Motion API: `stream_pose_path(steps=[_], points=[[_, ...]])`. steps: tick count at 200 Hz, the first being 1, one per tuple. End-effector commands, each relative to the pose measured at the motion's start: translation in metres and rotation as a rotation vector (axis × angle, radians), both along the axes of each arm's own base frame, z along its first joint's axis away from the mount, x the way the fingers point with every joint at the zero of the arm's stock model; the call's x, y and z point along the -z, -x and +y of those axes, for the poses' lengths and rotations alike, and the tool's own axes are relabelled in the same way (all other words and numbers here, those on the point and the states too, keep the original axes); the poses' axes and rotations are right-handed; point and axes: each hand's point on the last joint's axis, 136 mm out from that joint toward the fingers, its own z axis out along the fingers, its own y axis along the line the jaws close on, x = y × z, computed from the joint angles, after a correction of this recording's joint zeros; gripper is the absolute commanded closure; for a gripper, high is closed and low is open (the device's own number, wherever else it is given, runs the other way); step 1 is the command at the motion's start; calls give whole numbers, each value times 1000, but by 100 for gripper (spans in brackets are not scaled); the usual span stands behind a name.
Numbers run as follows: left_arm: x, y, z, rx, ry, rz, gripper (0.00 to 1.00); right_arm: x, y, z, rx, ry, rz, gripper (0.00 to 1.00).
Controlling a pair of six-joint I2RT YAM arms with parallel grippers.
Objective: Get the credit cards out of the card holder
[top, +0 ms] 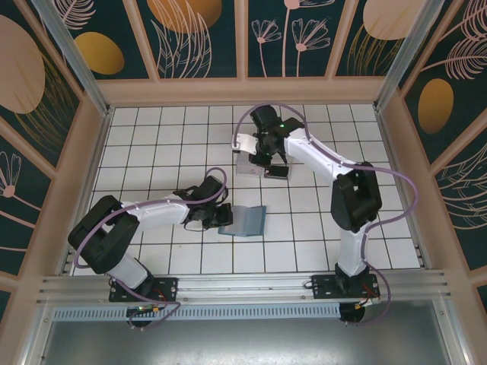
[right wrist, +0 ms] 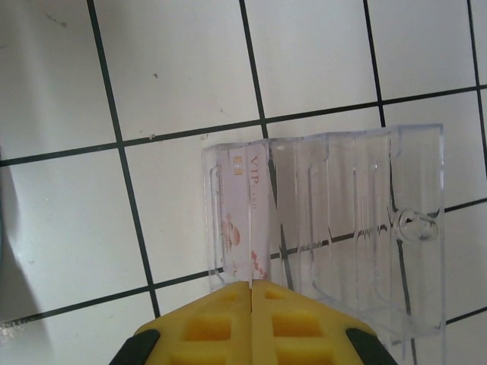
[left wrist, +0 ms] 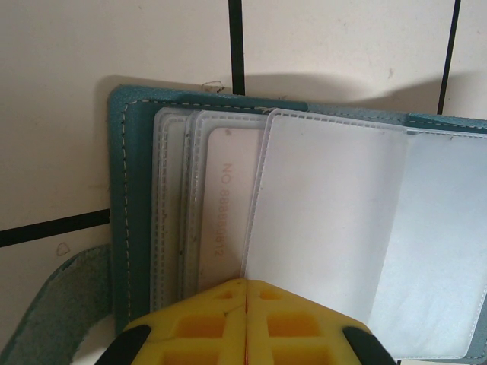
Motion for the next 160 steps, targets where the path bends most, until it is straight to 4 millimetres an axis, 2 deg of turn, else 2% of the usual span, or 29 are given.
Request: stream_pose_path(steps=[1,31,160], points=[[14,6,11,-9,-58,32,92,3,6,-5,-58,66,63,100],[17,7,12,-10,-65,38,92,12,7,0,-64,77,136,100],[16,7,12,-17,-60,40,93,50,-5,4,-27,155,194,100]])
